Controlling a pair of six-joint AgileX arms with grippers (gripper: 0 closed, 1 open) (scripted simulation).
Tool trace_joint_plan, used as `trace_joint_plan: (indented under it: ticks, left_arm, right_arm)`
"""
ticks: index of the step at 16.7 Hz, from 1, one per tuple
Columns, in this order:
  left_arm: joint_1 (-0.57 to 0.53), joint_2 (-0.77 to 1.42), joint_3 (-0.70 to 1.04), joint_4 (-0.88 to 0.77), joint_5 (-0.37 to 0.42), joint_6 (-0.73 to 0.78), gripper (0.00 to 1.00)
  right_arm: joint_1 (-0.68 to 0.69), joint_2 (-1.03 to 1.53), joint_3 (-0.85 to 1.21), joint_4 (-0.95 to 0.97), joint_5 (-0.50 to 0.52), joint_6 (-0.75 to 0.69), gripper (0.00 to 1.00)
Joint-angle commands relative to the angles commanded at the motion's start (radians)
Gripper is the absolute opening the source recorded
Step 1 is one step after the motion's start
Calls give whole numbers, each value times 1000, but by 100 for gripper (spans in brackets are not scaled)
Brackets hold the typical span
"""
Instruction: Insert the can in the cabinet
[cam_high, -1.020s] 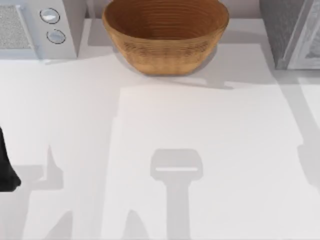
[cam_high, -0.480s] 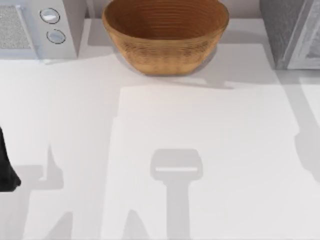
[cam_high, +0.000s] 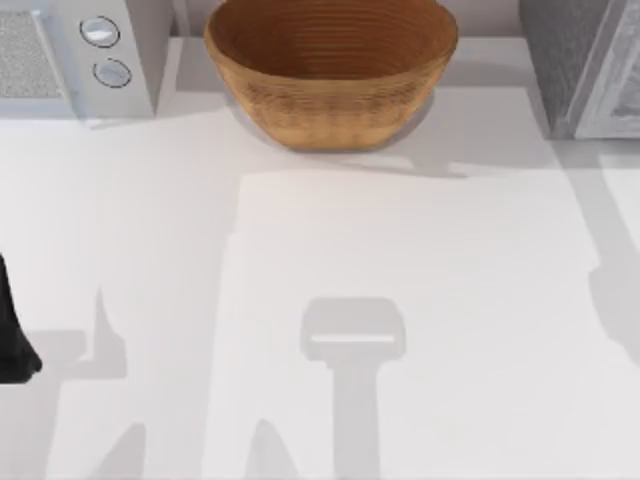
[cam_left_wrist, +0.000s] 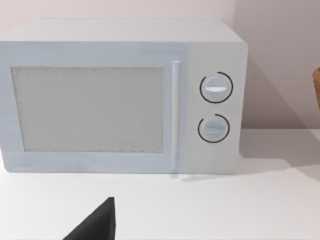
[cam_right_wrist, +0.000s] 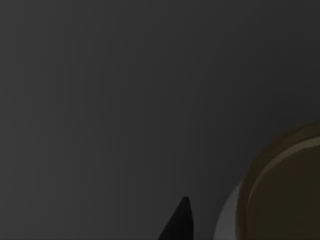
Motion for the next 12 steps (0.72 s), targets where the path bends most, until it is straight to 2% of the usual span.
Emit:
trace_joint_plan:
  ticks: [6, 12]
  left_arm:
    - [0, 0, 0, 0, 0, 0, 100]
    - [0, 0, 0, 0, 0, 0, 100]
  right_arm:
    - [0, 0, 0, 0, 0, 0, 98]
    - [0, 0, 0, 0, 0, 0, 100]
